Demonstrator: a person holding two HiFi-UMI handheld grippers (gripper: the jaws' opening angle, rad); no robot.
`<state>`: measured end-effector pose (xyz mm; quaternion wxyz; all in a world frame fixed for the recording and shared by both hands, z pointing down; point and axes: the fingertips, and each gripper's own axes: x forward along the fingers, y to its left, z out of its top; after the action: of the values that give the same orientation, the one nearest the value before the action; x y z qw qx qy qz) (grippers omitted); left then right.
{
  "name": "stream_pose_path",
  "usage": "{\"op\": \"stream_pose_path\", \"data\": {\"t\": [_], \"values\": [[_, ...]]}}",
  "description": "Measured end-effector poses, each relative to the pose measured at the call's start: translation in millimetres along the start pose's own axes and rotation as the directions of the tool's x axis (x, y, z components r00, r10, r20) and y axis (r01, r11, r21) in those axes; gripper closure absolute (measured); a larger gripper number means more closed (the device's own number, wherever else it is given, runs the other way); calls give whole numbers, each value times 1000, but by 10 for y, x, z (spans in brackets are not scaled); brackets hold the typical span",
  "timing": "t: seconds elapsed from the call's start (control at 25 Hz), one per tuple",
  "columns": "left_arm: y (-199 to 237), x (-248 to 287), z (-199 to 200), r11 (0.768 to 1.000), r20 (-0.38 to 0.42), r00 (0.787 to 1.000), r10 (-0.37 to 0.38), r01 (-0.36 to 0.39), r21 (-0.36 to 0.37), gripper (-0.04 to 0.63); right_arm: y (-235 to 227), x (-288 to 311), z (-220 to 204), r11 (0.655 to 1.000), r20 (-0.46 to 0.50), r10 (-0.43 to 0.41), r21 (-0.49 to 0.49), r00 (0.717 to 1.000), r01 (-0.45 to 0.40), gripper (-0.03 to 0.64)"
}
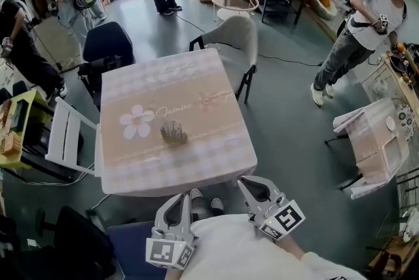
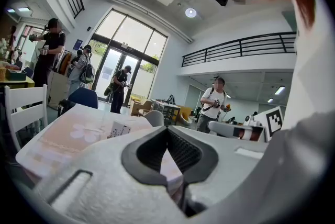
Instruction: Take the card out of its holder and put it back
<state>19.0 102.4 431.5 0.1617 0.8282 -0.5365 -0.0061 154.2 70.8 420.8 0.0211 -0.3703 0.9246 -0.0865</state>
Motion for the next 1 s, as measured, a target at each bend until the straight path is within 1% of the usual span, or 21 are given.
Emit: {"op": "stream_pose_path", "data": {"t": [0.36, 0.76, 1.0], "values": [[1, -1, -1, 1000, 6, 1000, 6, -6, -5, 592, -15, -7, 1, 1000, 0, 0, -1, 1000, 0, 617], [-60, 60, -11, 1000, -4, 1000, -19, 19, 2, 592, -71, -57, -2, 1000, 1, -23, 6, 1000, 23, 617], [-59, 49, -3, 1000, -2, 1000, -20, 20, 1, 592, -47, -47, 6, 1000, 1, -17, 2, 1000, 17, 617]]}}
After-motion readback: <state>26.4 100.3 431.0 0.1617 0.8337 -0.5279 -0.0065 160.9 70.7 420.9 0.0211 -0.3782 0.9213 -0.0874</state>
